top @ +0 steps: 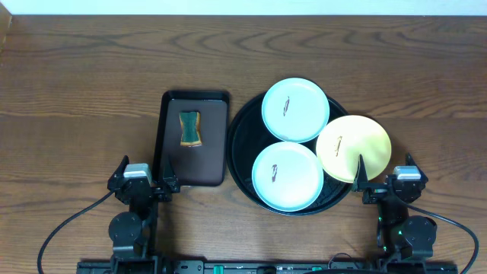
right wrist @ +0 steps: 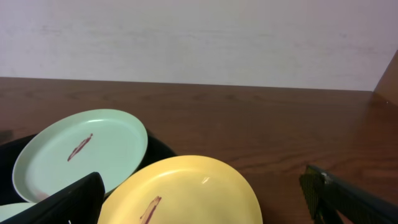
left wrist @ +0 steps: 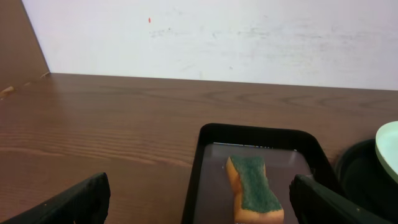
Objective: Clean dirty plates on tray and stack at the side
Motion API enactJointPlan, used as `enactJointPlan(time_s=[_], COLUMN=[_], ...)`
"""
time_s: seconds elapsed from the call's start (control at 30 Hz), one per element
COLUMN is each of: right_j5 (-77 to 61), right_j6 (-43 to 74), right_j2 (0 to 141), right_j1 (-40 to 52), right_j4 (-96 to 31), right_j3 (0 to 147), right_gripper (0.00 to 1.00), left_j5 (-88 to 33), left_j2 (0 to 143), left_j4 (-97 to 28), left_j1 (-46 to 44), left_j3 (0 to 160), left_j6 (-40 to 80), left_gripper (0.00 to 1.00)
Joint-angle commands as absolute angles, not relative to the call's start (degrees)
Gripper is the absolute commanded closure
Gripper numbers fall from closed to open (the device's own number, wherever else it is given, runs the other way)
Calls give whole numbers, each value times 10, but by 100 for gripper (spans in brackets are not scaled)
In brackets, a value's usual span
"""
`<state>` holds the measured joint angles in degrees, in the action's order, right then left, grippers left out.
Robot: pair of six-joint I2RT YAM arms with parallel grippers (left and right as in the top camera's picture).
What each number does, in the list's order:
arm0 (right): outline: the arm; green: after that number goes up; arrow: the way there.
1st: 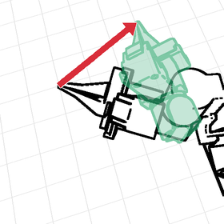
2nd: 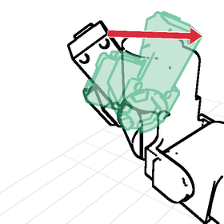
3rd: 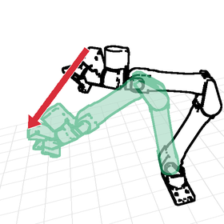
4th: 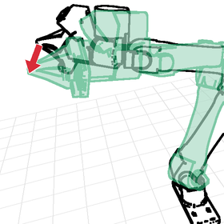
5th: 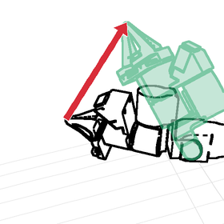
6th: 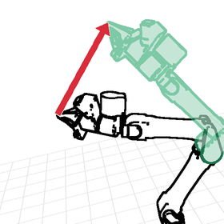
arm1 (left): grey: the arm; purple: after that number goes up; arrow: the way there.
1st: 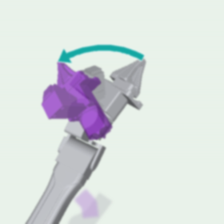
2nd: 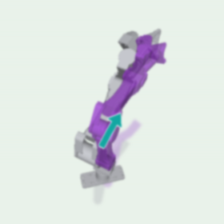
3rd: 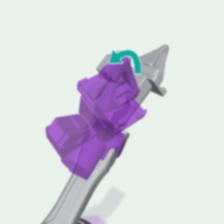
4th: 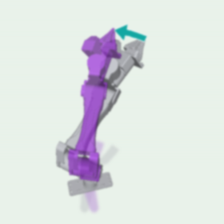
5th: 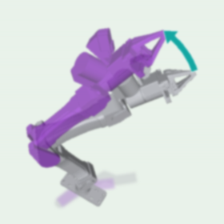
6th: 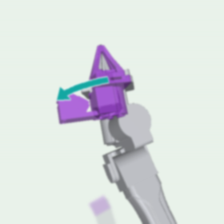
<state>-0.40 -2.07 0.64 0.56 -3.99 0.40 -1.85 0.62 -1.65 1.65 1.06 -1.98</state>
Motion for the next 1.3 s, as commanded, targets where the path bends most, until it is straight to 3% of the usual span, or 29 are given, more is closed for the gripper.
enactJointPlan(time_s=[0.0, 1.27], right_j5=[0, -2], right_j6=[-15, -15], right_j2=[4, 4], right_j1=[8, 8], right_j4=[-42, -36], right_j3=[3, 3], right_gripper=[1, 1], left_j5=[-22, -21], left_j2=[2, 2], left_j4=[-40, -32], left_j1=[14, 14], left_j3=[3, 3], left_j6=[-28, -29], left_gripper=[7, 7])
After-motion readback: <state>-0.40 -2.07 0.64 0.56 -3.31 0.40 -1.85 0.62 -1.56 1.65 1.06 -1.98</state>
